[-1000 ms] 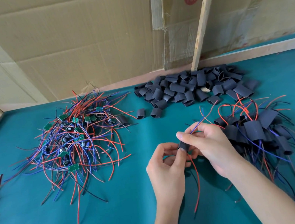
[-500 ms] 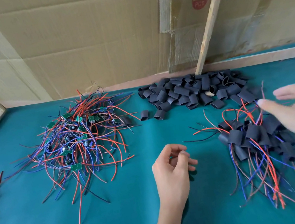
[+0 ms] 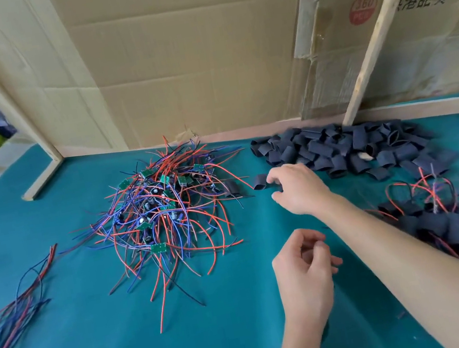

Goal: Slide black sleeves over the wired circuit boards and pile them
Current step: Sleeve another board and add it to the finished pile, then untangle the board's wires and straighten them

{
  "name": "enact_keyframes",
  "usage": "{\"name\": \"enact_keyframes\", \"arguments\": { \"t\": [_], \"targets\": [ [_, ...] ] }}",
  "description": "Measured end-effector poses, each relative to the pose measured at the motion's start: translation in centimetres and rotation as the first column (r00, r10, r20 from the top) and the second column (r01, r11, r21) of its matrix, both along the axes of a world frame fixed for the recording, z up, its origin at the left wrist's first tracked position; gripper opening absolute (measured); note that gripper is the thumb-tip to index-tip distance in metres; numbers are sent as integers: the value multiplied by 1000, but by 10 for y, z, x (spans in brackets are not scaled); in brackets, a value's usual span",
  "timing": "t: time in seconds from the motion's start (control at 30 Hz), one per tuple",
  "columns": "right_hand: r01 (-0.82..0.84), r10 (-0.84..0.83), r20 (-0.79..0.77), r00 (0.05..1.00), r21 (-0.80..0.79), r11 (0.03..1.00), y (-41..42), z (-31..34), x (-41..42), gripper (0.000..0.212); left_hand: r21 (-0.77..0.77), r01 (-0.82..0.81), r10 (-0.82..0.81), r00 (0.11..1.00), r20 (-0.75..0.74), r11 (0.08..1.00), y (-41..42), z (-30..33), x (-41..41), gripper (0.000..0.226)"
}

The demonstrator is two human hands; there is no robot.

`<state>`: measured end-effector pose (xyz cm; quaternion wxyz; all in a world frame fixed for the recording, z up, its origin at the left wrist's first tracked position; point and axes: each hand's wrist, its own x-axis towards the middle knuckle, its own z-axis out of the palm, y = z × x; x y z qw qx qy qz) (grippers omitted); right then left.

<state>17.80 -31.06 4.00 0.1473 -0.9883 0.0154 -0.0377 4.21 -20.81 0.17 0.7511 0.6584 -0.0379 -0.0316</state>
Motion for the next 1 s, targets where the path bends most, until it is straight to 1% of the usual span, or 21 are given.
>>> {"name": "enact_keyframes", "arguments": {
  "t": [0.07, 0.13, 0.23, 0.27, 0.3, 0.37, 0.4, 0.43, 0.47, 0.5, 0.53, 0.6, 0.67, 0.7, 0.73, 0.8, 0.83, 0.87, 0.93, 1.0],
  "targets": [
    [17, -17, 55, 998, -1, 1000, -2, -6, 0, 32, 0, 11, -11, 1000, 8, 1000, 0, 0, 1, 21],
    [39, -37, 73, 997, -18, 999, -4, -6, -3, 26, 0, 18, -18, 1000, 13, 1000, 1, -1, 1, 21],
    [89, -91, 100, 991, 24, 996, -6, -2, -7, 18, 4, 27, -27, 999, 18, 1000, 2, -1, 0, 22],
    [106, -115, 121, 986, 84, 991, -5, 0, -8, 14, 3, 29, -29, 999, 19, 1000, 2, -1, 0, 22],
    [123, -151, 139, 979, 189, 974, -1, 3, -8, 13, 2, 29, -29, 999, 19, 1000, 2, -2, 0, 22],
    [160, -241, 158, 958, 402, 901, 12, 11, -5, 23, 4, 26, -26, 999, 22, 1000, 2, -2, 0, 22],
    [155, -251, 165, 954, 446, 881, 22, 15, -2, 27, 6, 25, -25, 999, 28, 1000, 3, -2, 0, 22],
    [117, -210, 161, 964, 452, 884, 34, 19, 1, 30, 11, 25, -25, 999, 36, 1000, 3, -2, 0, 21],
    [56, -127, 145, 981, 416, 908, 46, 22, 6, 30, 13, 29, -30, 998, 46, 999, 3, -2, 0, 20],
    [-2, -42, 119, 992, 348, 938, 59, 25, 11, 27, 9, 35, -36, 998, 59, 999, 3, -1, 0, 17],
    [-32, 10, 88, 996, 264, 964, 71, 26, 16, 23, -4, 43, -43, 997, 68, 999, 4, -1, 0, 14],
    [-27, 25, 20, 999, 114, 993, 85, 24, 24, 19, -22, 51, -49, 995, 87, 998, 6, 2, -1, 10],
    [0, -2, -34, 999, -66, 998, 91, 17, 28, 19, -8, 38, -37, 993, 115, 999, 8, 2, -1, 16],
    [5, -10, -46, 999, -117, 993, 91, 12, 28, 19, -3, 34, -34, 992, 123, 999, 9, 1, -1, 18],
    [11, -17, -44, 999, -128, 992, 90, 9, 27, 19, 0, 41, -40, 991, 127, 999, 9, 1, -1, 17],
    [26, -28, -39, 999, -63, 998, 85, 8, 26, 14, 2, 64, -64, 990, 125, 998, 8, 1, -1, 9],
    [17, -15, -48, 999, 26, 1000, 81, 10, 25, 8, 1, 66, -66, 991, 113, 998, 7, 2, -1, 7],
    [1, 8, -63, 998, 144, 990, 76, 14, 23, 9, 1, 59, -59, 993, 99, 998, 7, 2, -1, 9],
    [-16, 38, -54, 998, 367, 930, 62, 24, 13, 19, 16, -13, 12, 996, 91, 1000, 6, -2, 0, 18],
    [-36, 38, 7, 999, 496, 868, 47, 35, -2, 22, 6, -99, 98, 991, 94, 995, 6, -4, 0, 24]
  ]
}}
